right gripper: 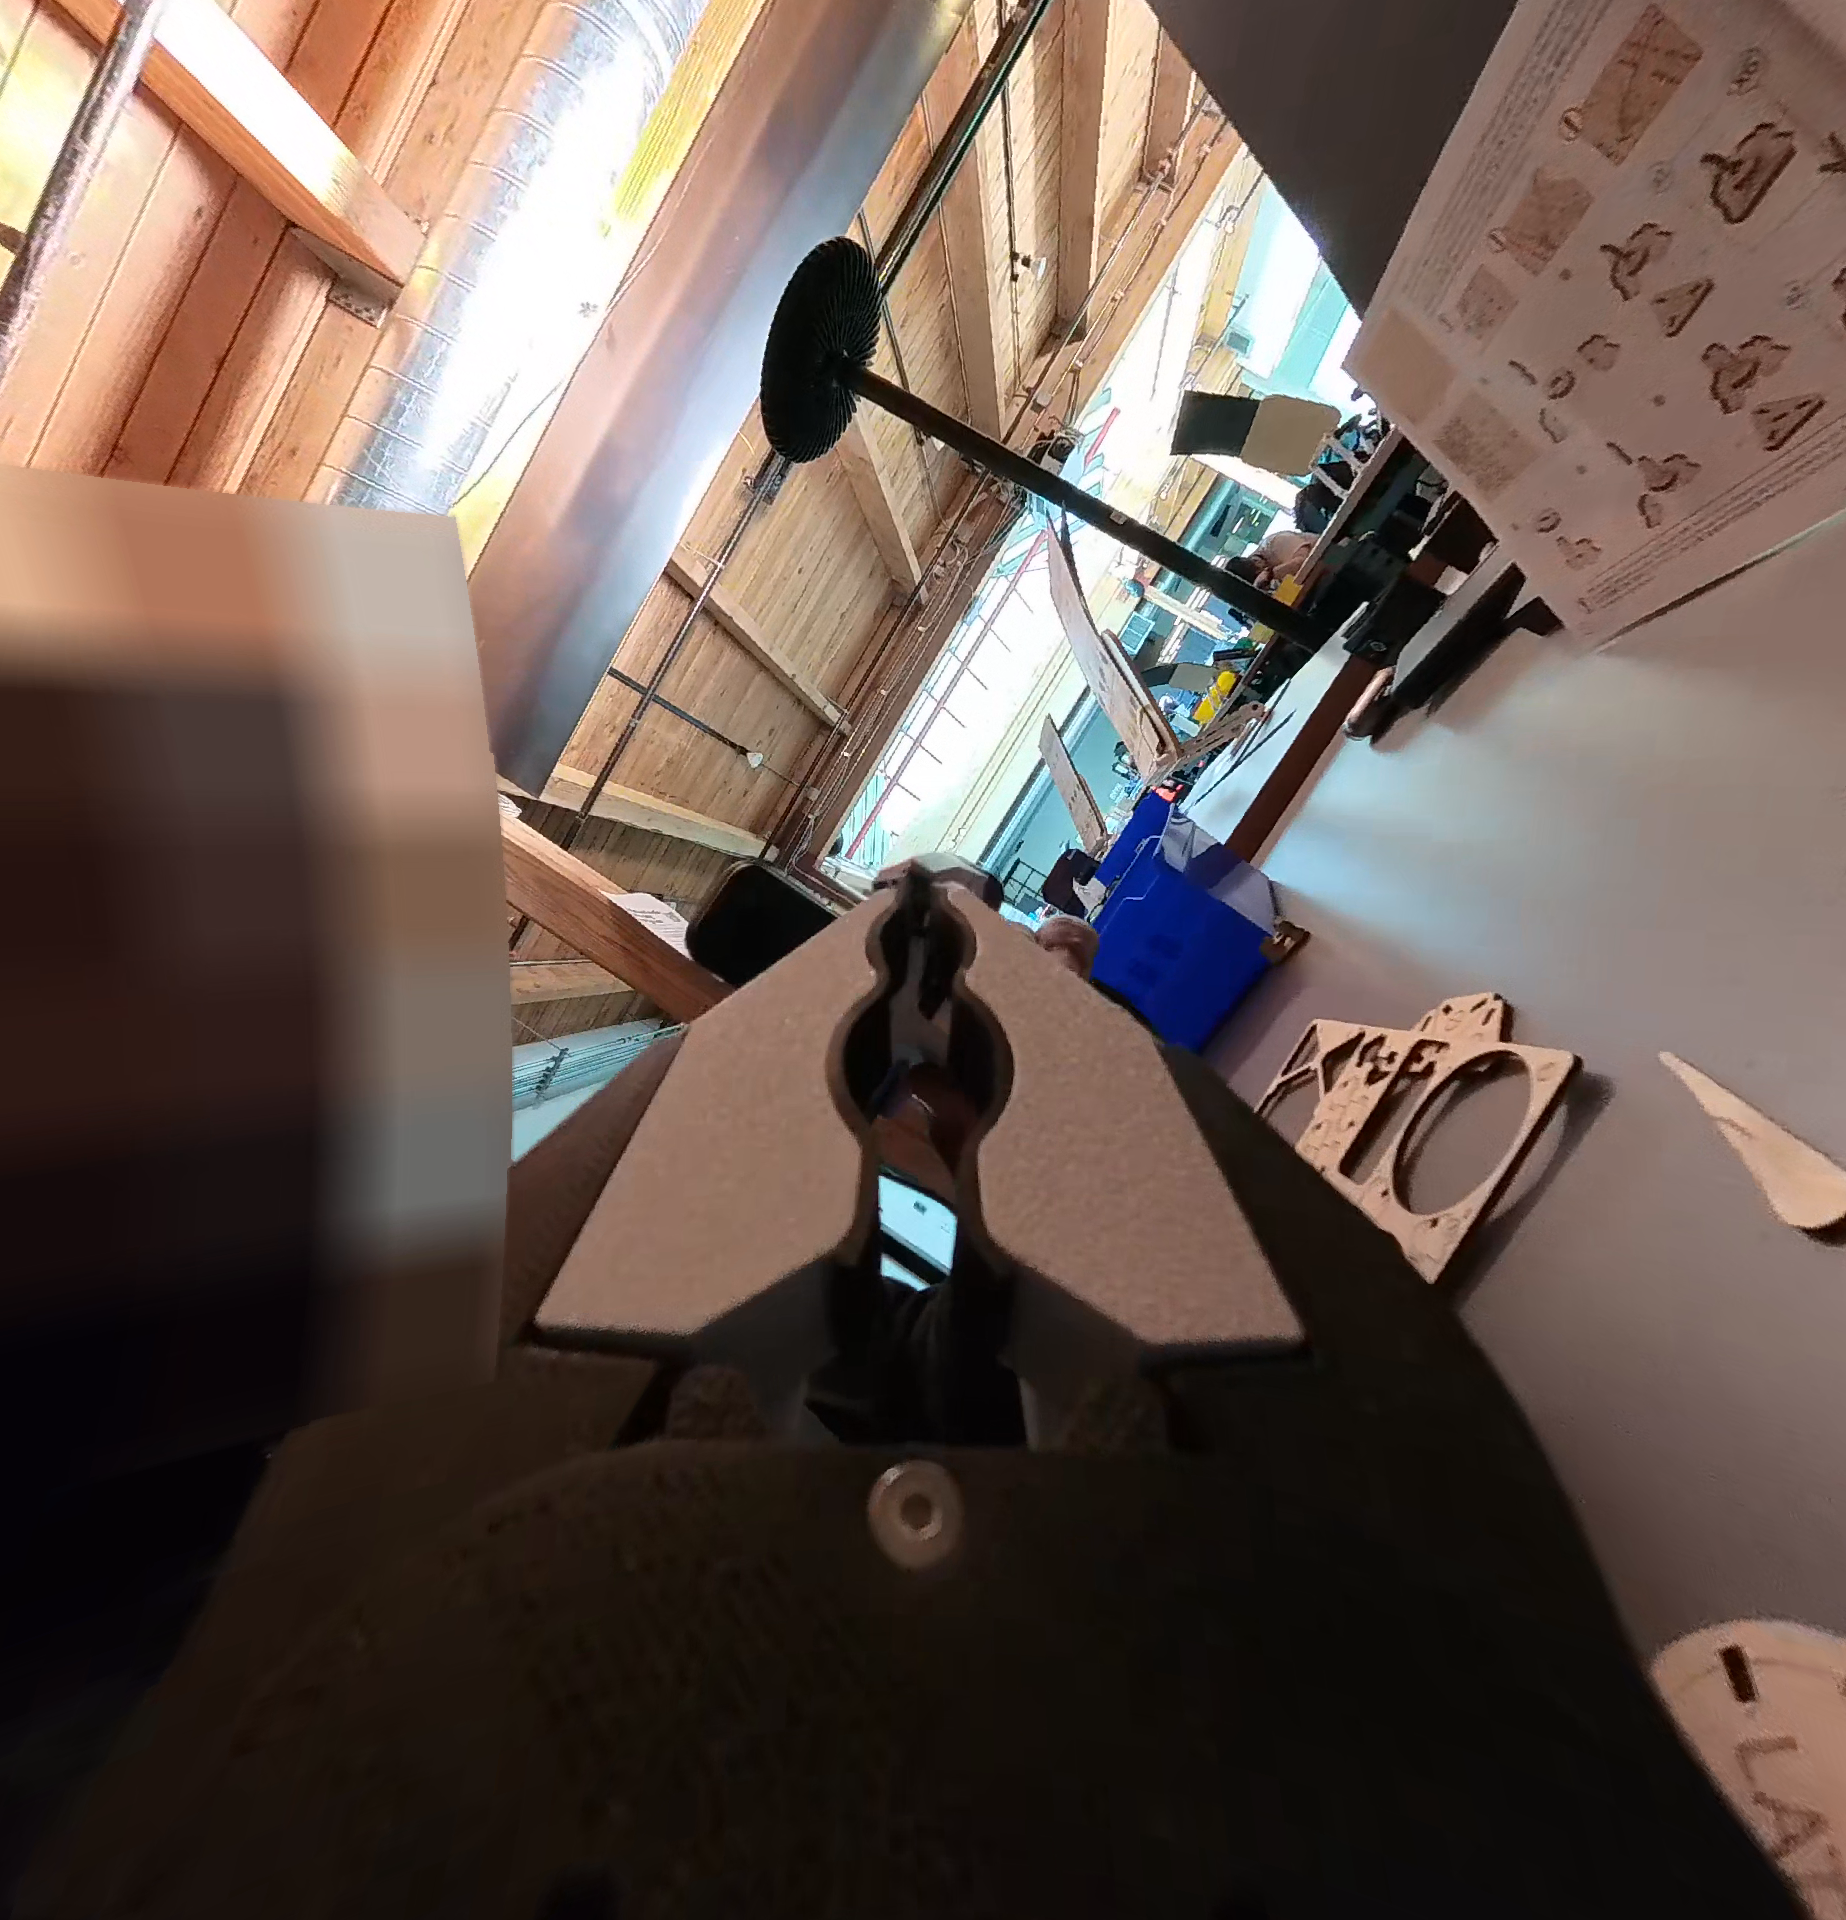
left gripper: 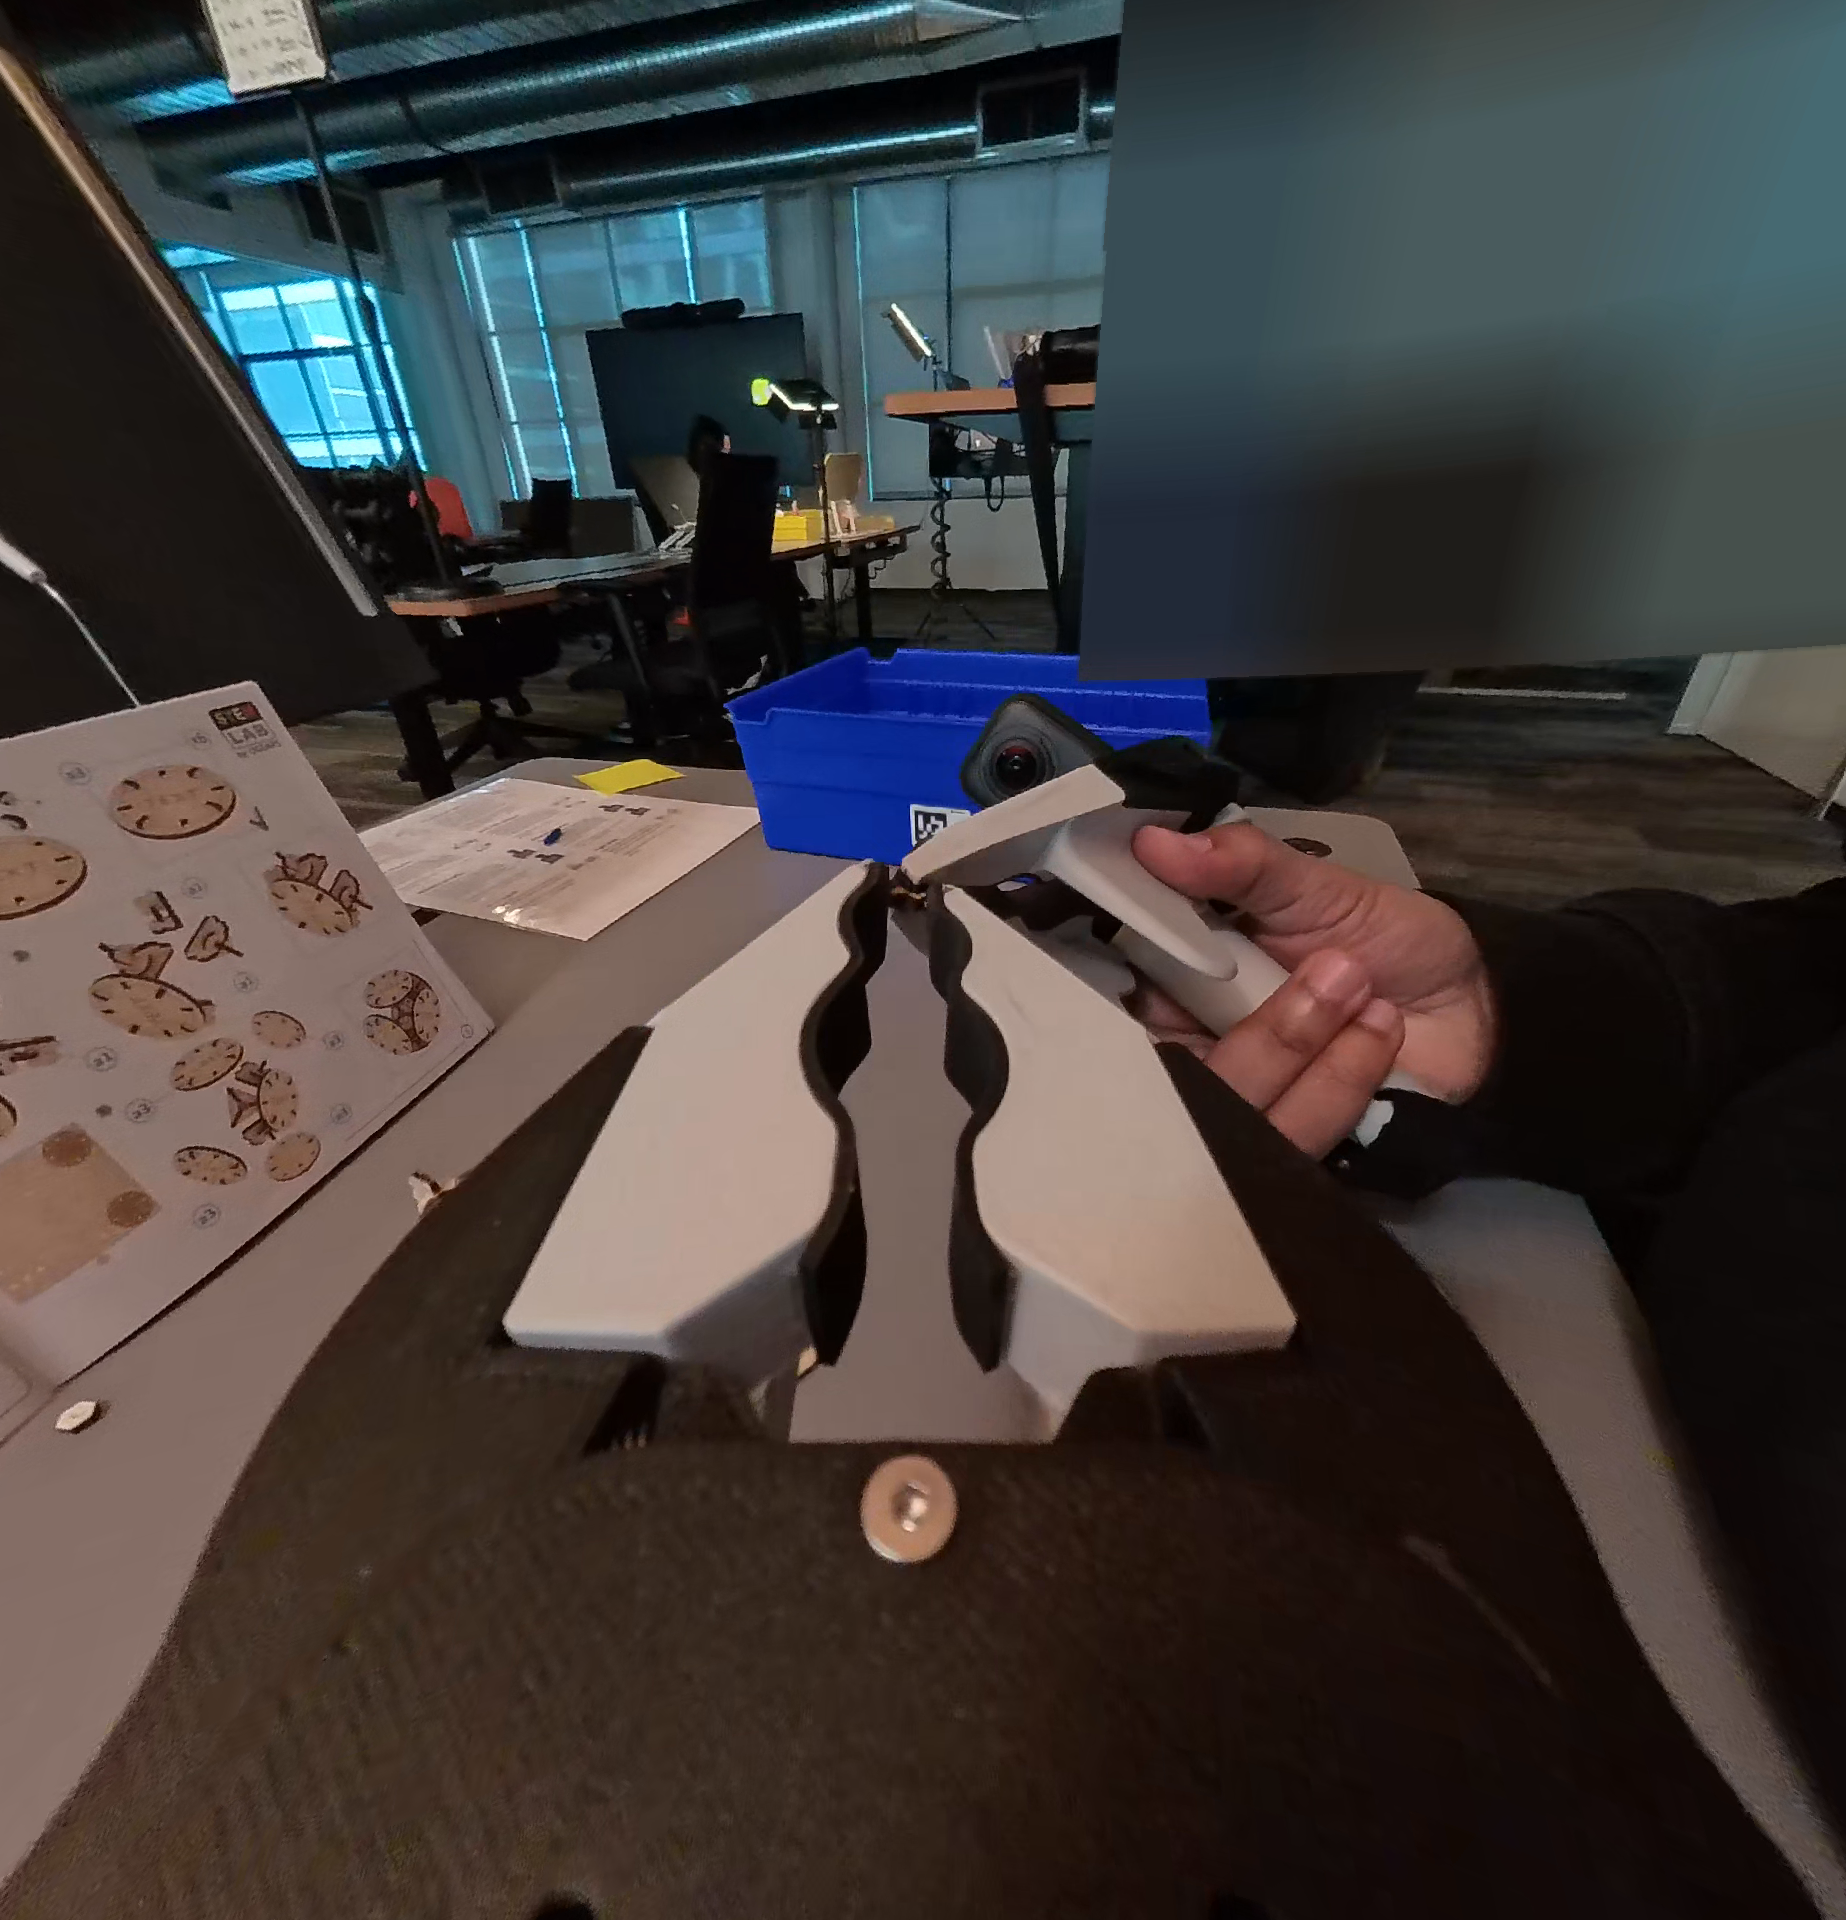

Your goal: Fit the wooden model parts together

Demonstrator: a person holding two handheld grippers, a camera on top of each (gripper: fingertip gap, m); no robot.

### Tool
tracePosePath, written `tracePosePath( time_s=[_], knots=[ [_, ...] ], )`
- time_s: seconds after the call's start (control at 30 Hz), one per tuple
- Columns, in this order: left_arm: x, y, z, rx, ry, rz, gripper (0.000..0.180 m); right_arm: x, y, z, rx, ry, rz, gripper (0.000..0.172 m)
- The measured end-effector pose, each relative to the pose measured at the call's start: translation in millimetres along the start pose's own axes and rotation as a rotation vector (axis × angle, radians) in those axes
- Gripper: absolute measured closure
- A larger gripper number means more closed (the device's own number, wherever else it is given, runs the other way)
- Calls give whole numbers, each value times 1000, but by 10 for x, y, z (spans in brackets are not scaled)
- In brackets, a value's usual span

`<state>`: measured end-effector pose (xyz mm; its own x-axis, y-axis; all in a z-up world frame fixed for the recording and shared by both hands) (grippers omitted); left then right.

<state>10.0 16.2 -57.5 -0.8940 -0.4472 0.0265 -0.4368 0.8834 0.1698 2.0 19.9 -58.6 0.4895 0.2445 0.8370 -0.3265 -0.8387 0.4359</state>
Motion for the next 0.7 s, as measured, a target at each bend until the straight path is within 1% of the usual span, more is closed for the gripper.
tracePosePath(
  time_s=[0.33,0.53,0.63,0.7],
  knots=[
    [-73,17,8,-5,14,39,173,52,-73,25,79,-68,9,172],
    [-46,14,23,-9,-8,33,176,81,-107,-62,43,-76,-7,172],
    [-80,28,38,-18,-96,84,170,100,-120,-101,27,-141,-1,172],
    [-118,48,48,-41,-244,143,169,125,-114,-96,29,-207,2,172]
  ],
)
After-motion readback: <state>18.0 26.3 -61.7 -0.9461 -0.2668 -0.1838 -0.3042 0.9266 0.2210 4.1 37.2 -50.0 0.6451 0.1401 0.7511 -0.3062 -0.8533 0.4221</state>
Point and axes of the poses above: each gripper's, where its closed fingertips meet, y out along the fingers, z out of its underside, x = y × z across the jaws, the point moved 1 cm from there along -y, back along the fingers, and after that the axes turned 7 degrees about -x, right-handed, at the moved point
